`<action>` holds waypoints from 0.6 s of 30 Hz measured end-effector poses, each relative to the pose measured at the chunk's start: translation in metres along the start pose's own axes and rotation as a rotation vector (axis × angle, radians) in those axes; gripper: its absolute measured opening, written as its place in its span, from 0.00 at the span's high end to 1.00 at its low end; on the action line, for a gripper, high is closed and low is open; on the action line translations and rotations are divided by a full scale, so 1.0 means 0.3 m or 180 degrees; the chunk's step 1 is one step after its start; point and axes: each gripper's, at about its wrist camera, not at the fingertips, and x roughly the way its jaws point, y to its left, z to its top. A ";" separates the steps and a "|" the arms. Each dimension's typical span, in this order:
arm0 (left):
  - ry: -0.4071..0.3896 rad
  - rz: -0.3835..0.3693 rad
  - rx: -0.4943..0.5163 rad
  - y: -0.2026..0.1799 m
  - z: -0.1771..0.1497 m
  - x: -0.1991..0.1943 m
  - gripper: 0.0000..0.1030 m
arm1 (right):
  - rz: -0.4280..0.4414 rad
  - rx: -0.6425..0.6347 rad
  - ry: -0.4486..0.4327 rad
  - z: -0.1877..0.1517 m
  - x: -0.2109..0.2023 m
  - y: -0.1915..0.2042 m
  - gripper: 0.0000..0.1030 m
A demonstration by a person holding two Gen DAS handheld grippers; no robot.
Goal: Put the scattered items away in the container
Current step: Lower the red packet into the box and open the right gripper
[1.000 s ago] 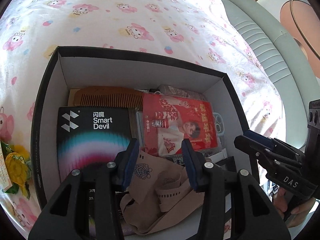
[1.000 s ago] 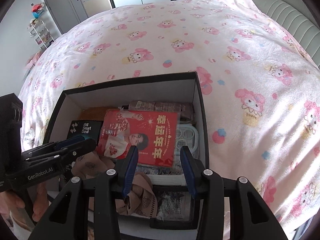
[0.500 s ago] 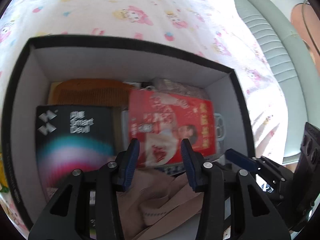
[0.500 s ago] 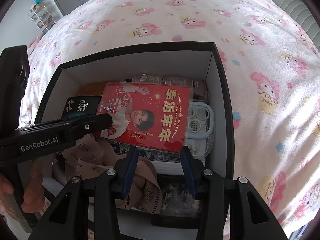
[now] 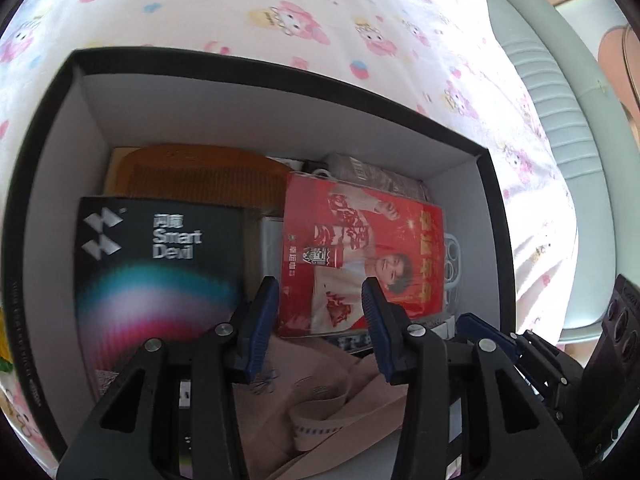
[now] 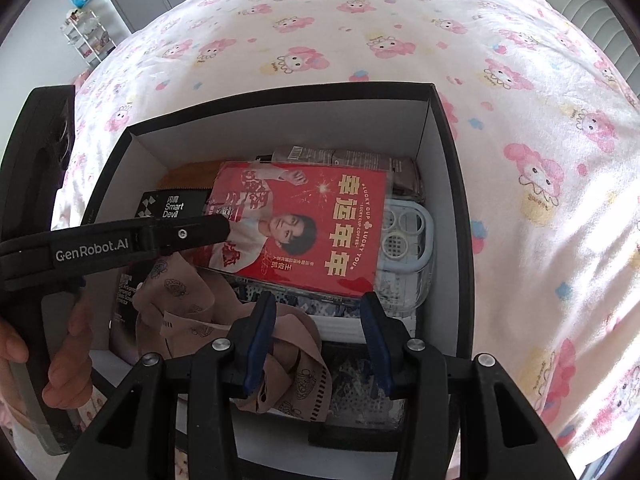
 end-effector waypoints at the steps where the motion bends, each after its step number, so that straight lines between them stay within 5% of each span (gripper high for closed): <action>1: 0.0015 -0.0025 0.0032 -0.012 0.004 0.008 0.58 | 0.0008 0.0000 0.0002 0.001 -0.001 -0.002 0.61; 10: -0.0076 -0.0196 0.0115 0.004 -0.042 -0.047 0.58 | 0.0100 0.0102 -0.0040 -0.024 -0.027 -0.037 0.61; 18: -0.0038 0.0229 0.0549 -0.054 -0.114 -0.048 0.66 | 0.0056 -0.0106 0.0053 -0.016 -0.003 0.014 0.61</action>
